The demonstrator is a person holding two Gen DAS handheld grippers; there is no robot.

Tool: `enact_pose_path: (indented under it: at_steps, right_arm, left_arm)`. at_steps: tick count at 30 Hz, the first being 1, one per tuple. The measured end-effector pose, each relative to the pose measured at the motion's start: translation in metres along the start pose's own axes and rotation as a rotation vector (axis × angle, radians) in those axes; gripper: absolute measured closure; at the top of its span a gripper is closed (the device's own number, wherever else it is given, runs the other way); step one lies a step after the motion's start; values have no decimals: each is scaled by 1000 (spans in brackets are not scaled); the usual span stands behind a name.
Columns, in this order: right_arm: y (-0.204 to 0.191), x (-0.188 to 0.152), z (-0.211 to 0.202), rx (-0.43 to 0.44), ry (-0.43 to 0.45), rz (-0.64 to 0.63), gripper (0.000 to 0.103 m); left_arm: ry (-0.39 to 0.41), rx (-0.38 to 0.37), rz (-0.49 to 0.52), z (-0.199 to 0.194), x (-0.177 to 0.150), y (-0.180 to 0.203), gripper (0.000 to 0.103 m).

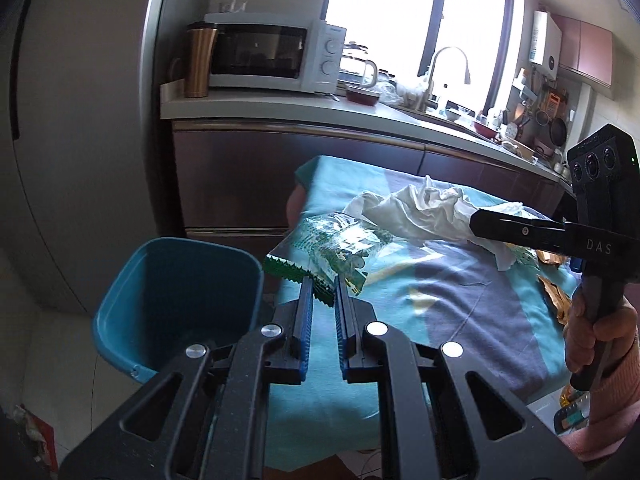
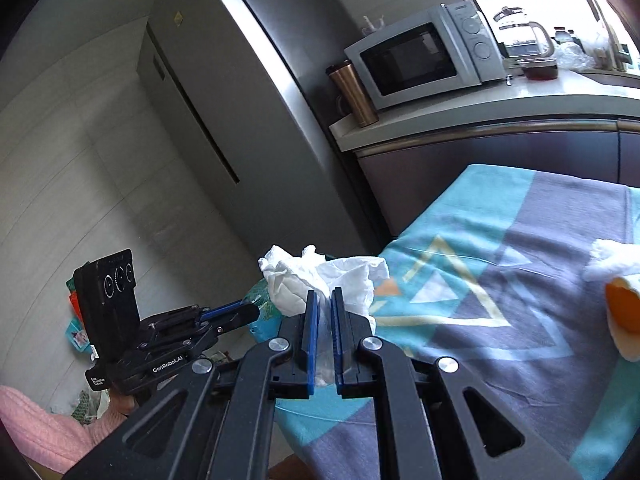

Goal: Collect trash
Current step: 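Carry the green wrapper and tissue over the wastebasket with both grippers, then open both grippers to drop the wrapper and tissue into the wastebasket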

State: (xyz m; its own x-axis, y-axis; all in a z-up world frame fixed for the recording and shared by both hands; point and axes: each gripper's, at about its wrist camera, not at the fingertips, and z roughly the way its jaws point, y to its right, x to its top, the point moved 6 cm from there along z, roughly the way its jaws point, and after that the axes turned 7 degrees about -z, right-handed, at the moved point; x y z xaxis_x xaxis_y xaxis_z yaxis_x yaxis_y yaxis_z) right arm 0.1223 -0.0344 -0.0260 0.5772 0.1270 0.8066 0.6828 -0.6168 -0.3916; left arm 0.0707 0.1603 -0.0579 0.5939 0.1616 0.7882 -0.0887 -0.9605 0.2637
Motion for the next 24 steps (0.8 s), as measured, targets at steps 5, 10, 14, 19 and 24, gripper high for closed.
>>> enact_pose_path:
  at_steps: [5,10,14,19,24]
  right_arm:
    - [-16,8,33,45,-48,-36,97]
    - [-29,12,63,68,-93,-52,97]
    - [-36,15,87,66,-130,-69,97]
    - [-42,16,116,46,-185,-98,97]
    - [-41,12,143,19,-240,-105,97]
  left_arm:
    - [16,74,-52,-9,3,-44,92]
    - [12,133,-86,-10,0,-74,92]
    - [-7,168,-108,-4,-4,-95,92]
    - [-35,193,-139,8,-8,-115,92]
    - [-58,210,-161,21,-12,-129,92]
